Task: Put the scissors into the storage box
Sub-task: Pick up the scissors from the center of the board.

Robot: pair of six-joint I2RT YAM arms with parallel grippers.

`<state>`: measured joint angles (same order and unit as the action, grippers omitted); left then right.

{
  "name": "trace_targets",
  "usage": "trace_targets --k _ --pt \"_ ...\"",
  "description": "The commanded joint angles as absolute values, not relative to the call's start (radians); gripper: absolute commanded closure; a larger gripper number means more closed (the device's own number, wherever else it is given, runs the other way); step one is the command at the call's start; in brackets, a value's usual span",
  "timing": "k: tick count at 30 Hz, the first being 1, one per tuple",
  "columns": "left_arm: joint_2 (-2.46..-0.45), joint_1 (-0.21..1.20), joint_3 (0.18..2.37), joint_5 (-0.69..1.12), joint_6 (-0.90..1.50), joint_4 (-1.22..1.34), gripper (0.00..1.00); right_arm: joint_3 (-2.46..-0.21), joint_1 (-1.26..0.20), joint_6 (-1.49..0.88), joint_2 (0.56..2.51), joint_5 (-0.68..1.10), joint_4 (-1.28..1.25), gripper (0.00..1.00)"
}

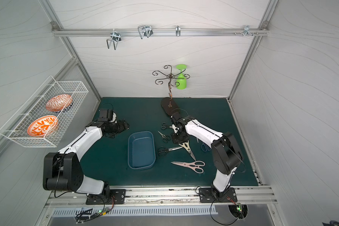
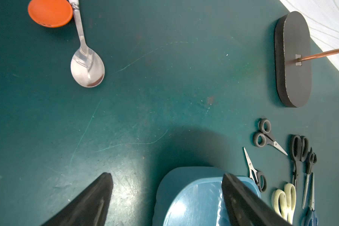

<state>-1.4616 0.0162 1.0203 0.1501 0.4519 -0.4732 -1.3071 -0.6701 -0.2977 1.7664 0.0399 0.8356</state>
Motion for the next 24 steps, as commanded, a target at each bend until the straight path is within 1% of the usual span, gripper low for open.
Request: trace_targets --k 1,5,12,24 --pt "-1.473 0.013 1.028 0.121 0.437 -0.471 0.08 -1.307 -0.675 -0.285 1.802 -0.012 0.796 0.65" --pt "-1.474 0.005 1.025 0.119 0.443 -0.468 0.08 -1.326 -0.669 -0.247 1.840 -0.041 0.753 0.66" --pt "-1.471 0.002 1.022 0.113 0.445 -0.469 0.08 -1.377 -0.663 -0.174 1.918 -0.110 0.748 0.65" --pt "-1.480 -0.005 1.023 0.099 0.448 -0.472 0.08 -1.344 -0.656 -0.200 1.957 -0.074 0.699 0.69"
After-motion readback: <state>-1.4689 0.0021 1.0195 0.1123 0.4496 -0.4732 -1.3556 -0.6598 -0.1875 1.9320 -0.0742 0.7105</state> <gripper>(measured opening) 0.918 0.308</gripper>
